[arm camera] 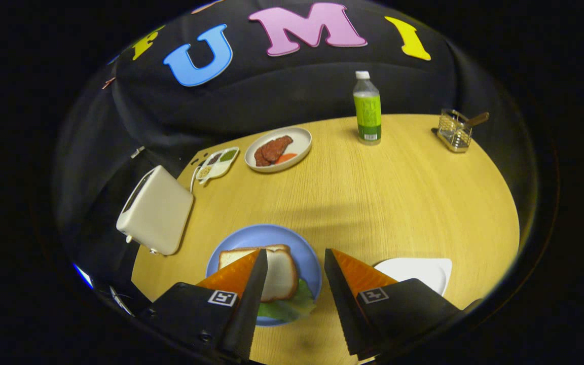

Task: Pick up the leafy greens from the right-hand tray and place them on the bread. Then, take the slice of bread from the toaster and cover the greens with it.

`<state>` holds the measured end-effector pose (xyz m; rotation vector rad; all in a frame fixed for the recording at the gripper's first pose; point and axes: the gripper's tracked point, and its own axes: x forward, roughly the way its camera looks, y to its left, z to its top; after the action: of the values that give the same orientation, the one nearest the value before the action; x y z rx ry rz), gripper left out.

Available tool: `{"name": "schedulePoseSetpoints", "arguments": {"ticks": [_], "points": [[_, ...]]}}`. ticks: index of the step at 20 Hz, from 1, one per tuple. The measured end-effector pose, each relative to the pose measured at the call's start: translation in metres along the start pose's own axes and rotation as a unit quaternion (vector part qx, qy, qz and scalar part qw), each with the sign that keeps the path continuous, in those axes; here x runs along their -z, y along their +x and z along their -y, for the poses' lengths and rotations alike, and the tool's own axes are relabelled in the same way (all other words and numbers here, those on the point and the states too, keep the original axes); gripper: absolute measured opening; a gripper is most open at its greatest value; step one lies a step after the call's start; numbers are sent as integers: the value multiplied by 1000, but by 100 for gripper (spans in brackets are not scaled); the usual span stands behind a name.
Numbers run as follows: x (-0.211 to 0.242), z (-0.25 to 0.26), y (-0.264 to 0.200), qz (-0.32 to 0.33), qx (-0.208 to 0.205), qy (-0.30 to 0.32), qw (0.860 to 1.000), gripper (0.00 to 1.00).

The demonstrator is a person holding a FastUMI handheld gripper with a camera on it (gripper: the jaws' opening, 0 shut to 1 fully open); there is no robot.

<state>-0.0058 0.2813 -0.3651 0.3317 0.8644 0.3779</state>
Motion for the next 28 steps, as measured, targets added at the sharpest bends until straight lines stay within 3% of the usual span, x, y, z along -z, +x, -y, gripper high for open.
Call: {"name": "schedulePoseSetpoints", "arguments": {"ticks": [3, 5, 8, 14, 17, 19, 22, 28], "points": [[-50, -4, -35, 82, -1, -49, 995, 82], [-80, -6, -66, 133, 4, -87, 987, 100], [-113, -8, -113, 184, 10, -127, 975, 99], [-180, 16, -209, 281, 49, -135, 949, 100], [-221, 46, -246, 349, 102, -157, 918, 100], [-225, 58, -265, 362, 123, -199, 902, 100], [-207, 38, -253, 351, 62, -218, 909, 99], [-199, 48, -250, 363, 11, -172, 916, 98]]}}
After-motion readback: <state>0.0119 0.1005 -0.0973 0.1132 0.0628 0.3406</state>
